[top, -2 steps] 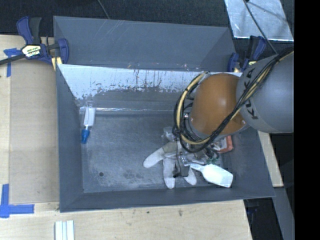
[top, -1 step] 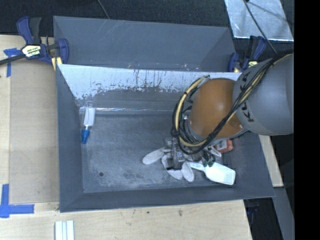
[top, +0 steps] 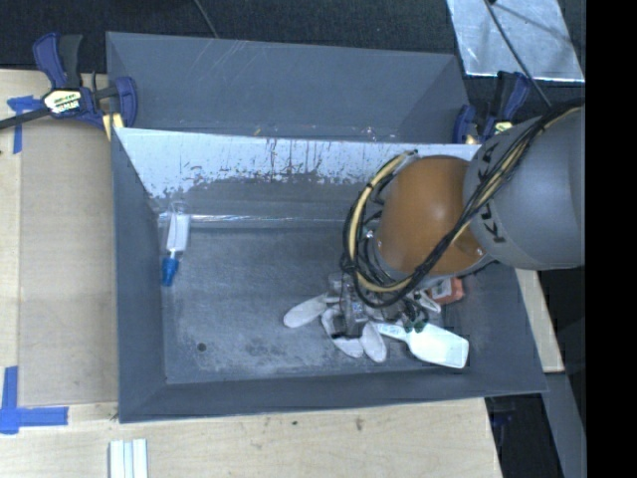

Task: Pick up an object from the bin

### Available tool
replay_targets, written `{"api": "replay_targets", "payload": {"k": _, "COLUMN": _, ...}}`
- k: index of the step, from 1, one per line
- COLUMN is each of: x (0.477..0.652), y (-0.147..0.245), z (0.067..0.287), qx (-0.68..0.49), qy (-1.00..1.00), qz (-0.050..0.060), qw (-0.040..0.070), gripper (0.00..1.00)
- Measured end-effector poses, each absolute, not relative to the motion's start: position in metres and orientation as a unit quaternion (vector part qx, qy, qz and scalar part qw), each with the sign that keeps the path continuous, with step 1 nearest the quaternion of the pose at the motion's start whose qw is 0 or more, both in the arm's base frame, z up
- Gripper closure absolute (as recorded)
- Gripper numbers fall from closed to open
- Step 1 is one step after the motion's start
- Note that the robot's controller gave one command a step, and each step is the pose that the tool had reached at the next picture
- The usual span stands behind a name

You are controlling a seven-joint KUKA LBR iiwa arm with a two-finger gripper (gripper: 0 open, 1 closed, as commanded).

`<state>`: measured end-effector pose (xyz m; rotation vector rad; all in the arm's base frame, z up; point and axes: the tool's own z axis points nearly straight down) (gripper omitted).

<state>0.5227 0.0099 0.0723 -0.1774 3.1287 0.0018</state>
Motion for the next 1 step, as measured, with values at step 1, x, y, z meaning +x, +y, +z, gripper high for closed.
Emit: {"api": "replay_targets", "payload": {"k": 1, "x": 0.5083, "y": 0.0187, "z": 0.2072, "qx": -0.05, "qy": 0.999, "qz": 0.0, "qw": 0.001, "gripper": 1.0}}
